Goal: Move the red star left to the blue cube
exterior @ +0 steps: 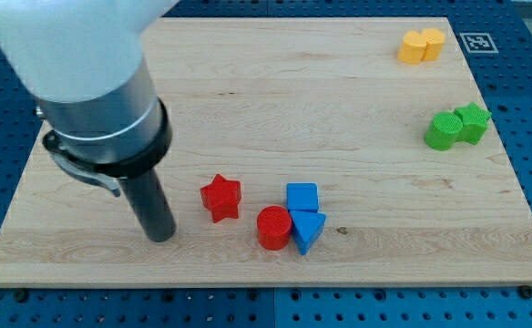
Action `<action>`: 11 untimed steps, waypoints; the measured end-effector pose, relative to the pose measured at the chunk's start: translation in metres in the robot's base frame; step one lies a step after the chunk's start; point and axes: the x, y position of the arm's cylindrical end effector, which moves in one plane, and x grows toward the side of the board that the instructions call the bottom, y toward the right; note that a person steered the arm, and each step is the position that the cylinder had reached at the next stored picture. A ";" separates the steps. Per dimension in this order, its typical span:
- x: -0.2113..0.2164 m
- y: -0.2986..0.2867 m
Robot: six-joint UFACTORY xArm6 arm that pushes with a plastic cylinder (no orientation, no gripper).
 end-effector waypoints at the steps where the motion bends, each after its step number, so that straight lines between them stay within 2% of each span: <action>1: -0.010 0.013; 2: -0.011 -0.001; 4: -0.020 0.023; 6: -0.031 0.008; 9: -0.043 0.077; 11: -0.043 0.083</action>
